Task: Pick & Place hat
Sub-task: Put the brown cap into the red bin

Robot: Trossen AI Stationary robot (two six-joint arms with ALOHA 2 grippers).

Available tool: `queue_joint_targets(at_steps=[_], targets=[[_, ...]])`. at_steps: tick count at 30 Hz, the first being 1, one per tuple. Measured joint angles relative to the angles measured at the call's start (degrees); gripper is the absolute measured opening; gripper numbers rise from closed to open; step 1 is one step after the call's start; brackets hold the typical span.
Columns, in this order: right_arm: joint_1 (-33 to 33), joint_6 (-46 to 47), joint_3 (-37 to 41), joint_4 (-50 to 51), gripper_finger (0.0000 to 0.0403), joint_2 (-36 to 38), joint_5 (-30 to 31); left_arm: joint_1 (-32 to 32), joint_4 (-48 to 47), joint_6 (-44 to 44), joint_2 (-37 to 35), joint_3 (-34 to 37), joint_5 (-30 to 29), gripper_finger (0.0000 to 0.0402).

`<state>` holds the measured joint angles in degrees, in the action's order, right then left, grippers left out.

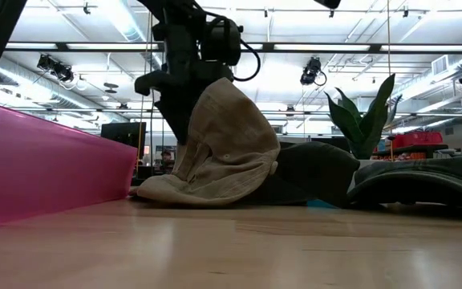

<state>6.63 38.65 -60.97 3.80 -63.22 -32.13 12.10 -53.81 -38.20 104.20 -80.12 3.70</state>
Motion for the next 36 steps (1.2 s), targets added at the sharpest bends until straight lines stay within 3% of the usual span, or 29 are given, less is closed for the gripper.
queue_joint_targets(at_steps=[3, 5, 10, 18, 21, 25, 28, 32, 36], targets=[[0.02, -0.16, 0.0, 0.14, 0.0206, 0.0, 0.23, -0.02, -0.33, 0.02, 0.0, 0.0, -0.04, 0.005], [0.04, -0.23, 0.0, 0.16, 0.0206, 0.0, 0.23, 0.0, -2.23, 0.51, 0.0, -0.02, 0.4, 0.0018], [0.07, -0.61, 0.0, 0.21, 0.0206, 0.0, 0.23, -0.04, -7.51, 2.08, -3.14, -0.22, -0.14, 0.0011], [0.07, -1.26, 0.0, 0.2, 0.0206, 0.0, 0.24, 0.22, -3.77, 5.77, -16.65, -0.24, -3.42, 0.0011], [0.19, -1.25, 0.0, 0.14, 0.0206, 0.0, 0.23, -0.23, -0.78, 9.24, -22.56, -0.24, -12.61, 0.0011], [1.13, -0.08, 0.0, -0.64, 0.0206, 0.0, 0.42, -2.75, 2.07, 10.53, -29.96, -0.26, -33.32, 0.0011], [2.07, 2.54, 0.0, -2.53, 0.0206, 0.0, 5.49, -5.26, 5.35, 9.11, -34.14, -0.31, -46.35, 0.0011], [3.19, 9.25, 0.0, -5.53, 0.0206, -0.02, 16.54, -8.9, 10.35, 4.19, -37.47, -0.35, -56.01, 0.0011], [4.78, 13.91, 0.0, -10.43, 0.0206, -0.04, 21.0, -11.61, 14.97, -2.64, -37.53, -0.35, -60.39, 0.0011]])
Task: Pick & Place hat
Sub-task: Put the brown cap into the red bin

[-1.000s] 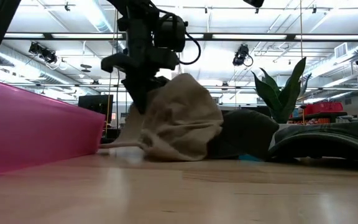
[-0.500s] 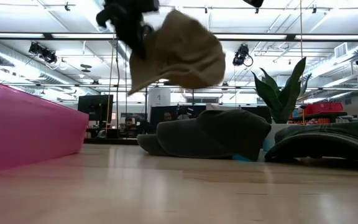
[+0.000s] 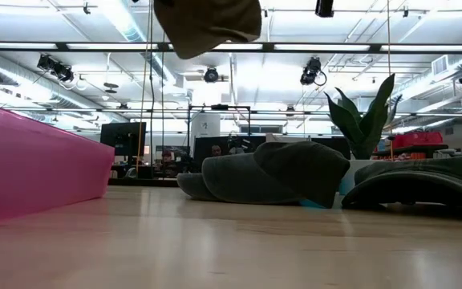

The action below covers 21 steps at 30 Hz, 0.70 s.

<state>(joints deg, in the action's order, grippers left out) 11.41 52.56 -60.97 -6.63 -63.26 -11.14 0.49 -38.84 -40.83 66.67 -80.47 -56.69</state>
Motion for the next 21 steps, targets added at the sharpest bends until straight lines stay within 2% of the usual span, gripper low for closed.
queue_joint_targets(at_steps=[4, 7, 9, 12, 16, 21], targets=[[1.94, 10.64, -0.02, -5.58, 0.0206, 0.02, 0.9, -2.1, 5.92, -10.01, 2.15, 0.0, -2.43, 0.0011], [3.4, 23.57, -0.02, -5.3, 0.0206, -0.02, 1.69, -3.06, 12.26, -19.06, 4.6, 0.02, -6.24, 0.0011], [3.75, 28.27, -0.02, -5.42, 0.0206, -0.27, 1.46, -3.14, 16.19, -24.6, 5.67, 0.02, -7.71, 0.0011], [3.71, 31.31, -0.02, -5.23, 0.0206, -0.33, 0.62, -2.87, 20.97, -29.64, 7.13, 0.02, -8.27, 0.0011], [3.71, 32.67, -0.02, -4.76, 0.0214, -0.33, 0.68, -2.31, 23.13, -31.87, 7.69, 0.02, -8.91, 0.0011], [3.74, 32.51, -0.02, -1.01, 0.0256, -0.31, 3.64, -2.35, 24.67, -32.65, 7.61, 0.02, -10.33, 0.0011]])
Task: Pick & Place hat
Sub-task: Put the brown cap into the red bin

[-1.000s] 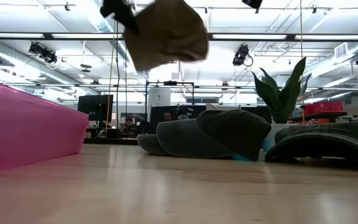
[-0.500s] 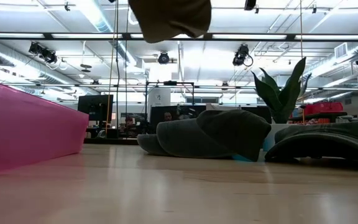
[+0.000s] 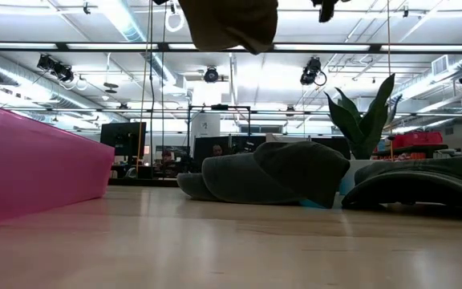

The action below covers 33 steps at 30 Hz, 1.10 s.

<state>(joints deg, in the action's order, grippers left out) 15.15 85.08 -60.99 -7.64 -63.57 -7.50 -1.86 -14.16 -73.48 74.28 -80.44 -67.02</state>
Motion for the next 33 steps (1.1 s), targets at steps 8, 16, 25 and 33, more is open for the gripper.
queue_joint_targets(at_steps=[8, 16, 25, 33], targets=[[0.56, 2.34, 0.0, -2.2, 0.0343, -2.87, 1.73, -1.75, 4.17, -2.18, -0.13, 0.0, 1.88, 0.0011], [1.63, 4.51, 0.0, -12.03, 0.0348, -6.33, 4.06, -3.05, 4.01, -1.86, -0.13, 0.0, 2.15, 0.0011], [1.71, -1.1, 0.0, -13.5, 0.0073, -6.47, 2.87, -3.27, 3.52, 6.09, -0.11, 0.0, 2.81, 0.0046], [3.28, -7.04, 0.0, -14.27, 0.0014, -6.18, -2.41, -3.66, 2.39, 21.6, -0.22, 0.0, 2.87, 0.0106]])
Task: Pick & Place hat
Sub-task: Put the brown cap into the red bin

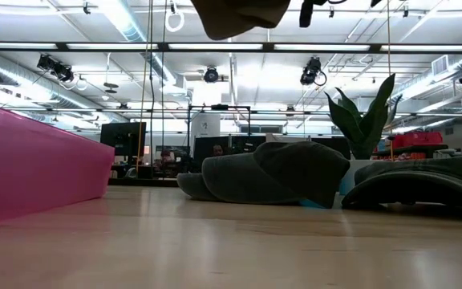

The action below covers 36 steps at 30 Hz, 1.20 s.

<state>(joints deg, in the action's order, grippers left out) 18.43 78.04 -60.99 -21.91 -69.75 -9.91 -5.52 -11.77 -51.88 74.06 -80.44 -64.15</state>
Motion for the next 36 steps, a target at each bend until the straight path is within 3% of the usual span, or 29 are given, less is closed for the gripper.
queue_joint_targets(at_steps=[4, 9, 18, 24, 31, 36], targets=[[1.65, -1.61, 0.0, 1.56, 0.0014, 0.92, -1.62, -1.8, -2.45, 10.59, -0.84, 0.09, 0.75, 0.0132], [3.55, -3.05, 0.0, 3.2, 0.0014, 2.01, -3.03, -4.48, -6.82, 26.79, -1.63, 0.07, 6.33, 0.0174], [6.49, -3.54, 0.0, 3.98, 0.0014, 2.04, -15.53, -7.25, -12.8, 42.91, -2.71, 0.08, 13.56, 0.0243], [8.55, -3.53, 0.0, 4.12, 0.0014, 2.38, -19.04, -7.0, -20.88, 58.04, -6.14, 0.04, 24.28, 0.0257], [8.12, -4.08, 0.0, 8.02, 0.0014, 2.36, -37.56, -2.72, -19.12, 61.38, -8.66, -0.02, 34.05, 0.0253], [4.54, -16.02, 0.02, 16.37, 0.0014, 2.36, -45.81, 3.7, -15.7, 62.07, -8.58, -0.02, 45.49, 0.0253]])
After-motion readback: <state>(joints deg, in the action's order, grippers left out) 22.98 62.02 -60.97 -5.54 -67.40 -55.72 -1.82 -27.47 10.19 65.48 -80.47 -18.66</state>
